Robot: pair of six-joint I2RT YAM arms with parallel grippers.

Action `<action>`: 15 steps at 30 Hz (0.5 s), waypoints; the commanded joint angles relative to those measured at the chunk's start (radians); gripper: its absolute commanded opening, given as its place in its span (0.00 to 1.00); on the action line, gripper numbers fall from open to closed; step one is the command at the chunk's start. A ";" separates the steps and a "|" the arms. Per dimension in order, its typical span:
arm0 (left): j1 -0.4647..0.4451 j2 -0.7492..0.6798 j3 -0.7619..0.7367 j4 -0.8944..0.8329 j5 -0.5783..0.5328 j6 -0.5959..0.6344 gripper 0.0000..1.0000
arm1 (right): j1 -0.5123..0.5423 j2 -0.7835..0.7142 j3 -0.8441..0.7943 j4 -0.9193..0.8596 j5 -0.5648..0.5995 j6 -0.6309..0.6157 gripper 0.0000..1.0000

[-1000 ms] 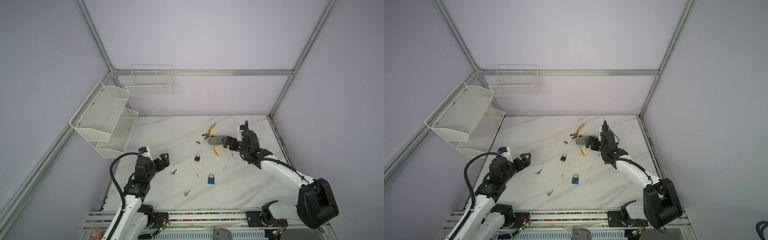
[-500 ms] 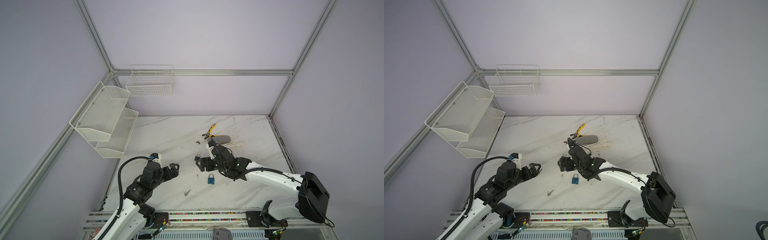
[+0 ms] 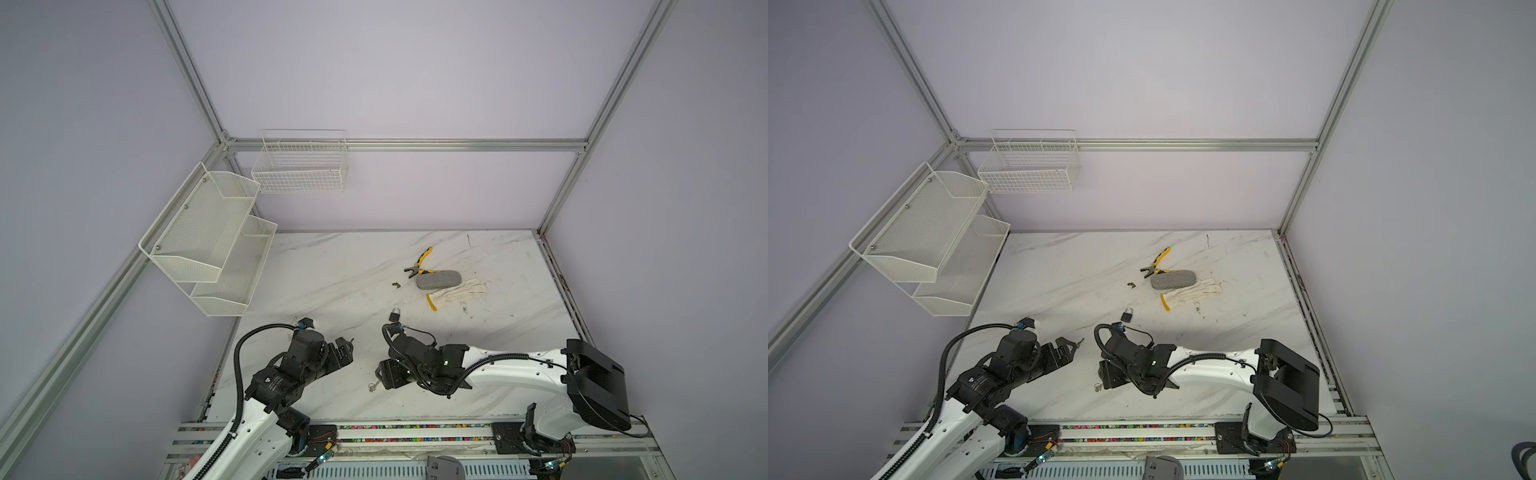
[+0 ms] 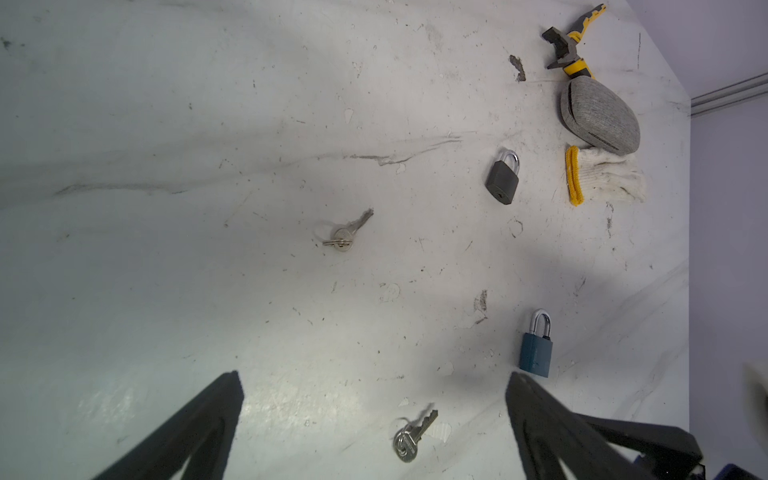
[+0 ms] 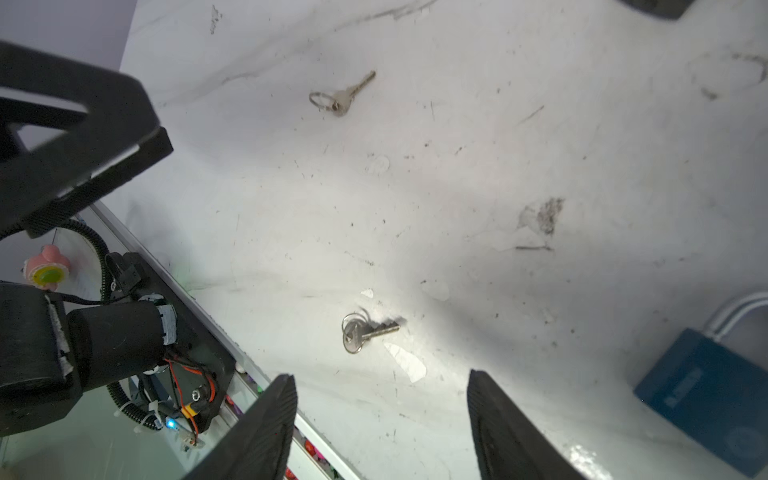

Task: Unlock with the key
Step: 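Reach the right gripper across to the silver key near the robot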

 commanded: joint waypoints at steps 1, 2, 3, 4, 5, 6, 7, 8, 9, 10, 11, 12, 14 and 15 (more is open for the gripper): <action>-0.005 -0.006 0.093 -0.023 -0.012 -0.012 1.00 | 0.033 0.037 0.017 -0.005 0.013 0.060 0.64; -0.006 -0.006 0.093 -0.025 -0.012 -0.014 1.00 | 0.039 0.053 0.022 -0.002 0.005 0.063 0.63; -0.005 -0.006 0.093 -0.026 -0.010 -0.012 1.00 | 0.045 0.068 0.023 0.004 -0.005 0.064 0.60; -0.005 -0.006 0.093 -0.026 -0.009 -0.011 1.00 | 0.050 0.079 0.023 0.012 -0.013 0.065 0.59; -0.005 -0.008 0.094 -0.030 -0.009 -0.012 1.00 | 0.056 0.088 0.024 0.021 -0.020 0.067 0.58; -0.005 -0.009 0.092 -0.033 -0.009 -0.012 1.00 | 0.059 0.096 0.025 0.025 -0.025 0.068 0.56; -0.005 -0.011 0.092 -0.035 -0.009 -0.012 1.00 | 0.063 0.106 0.029 0.030 -0.029 0.069 0.56; -0.005 -0.013 0.092 -0.037 -0.010 -0.012 1.00 | 0.066 0.114 0.029 0.033 -0.031 0.069 0.56; -0.005 -0.014 0.090 -0.036 -0.010 -0.014 1.00 | 0.067 0.119 0.032 0.038 -0.032 0.068 0.56; -0.005 -0.017 0.090 -0.037 -0.010 -0.014 1.00 | 0.069 0.127 0.032 0.045 -0.039 0.069 0.55; -0.006 -0.018 0.089 -0.037 -0.012 -0.015 1.00 | 0.069 0.133 0.033 0.052 -0.044 0.069 0.55; -0.005 -0.019 0.087 -0.036 -0.012 -0.016 1.00 | 0.068 0.140 0.036 0.058 -0.048 0.067 0.55; -0.005 -0.020 0.084 -0.037 -0.009 -0.020 1.00 | 0.069 0.157 0.046 0.054 -0.043 0.060 0.55; -0.005 -0.022 0.084 -0.037 -0.010 -0.021 1.00 | 0.068 0.163 0.051 0.054 -0.036 0.057 0.55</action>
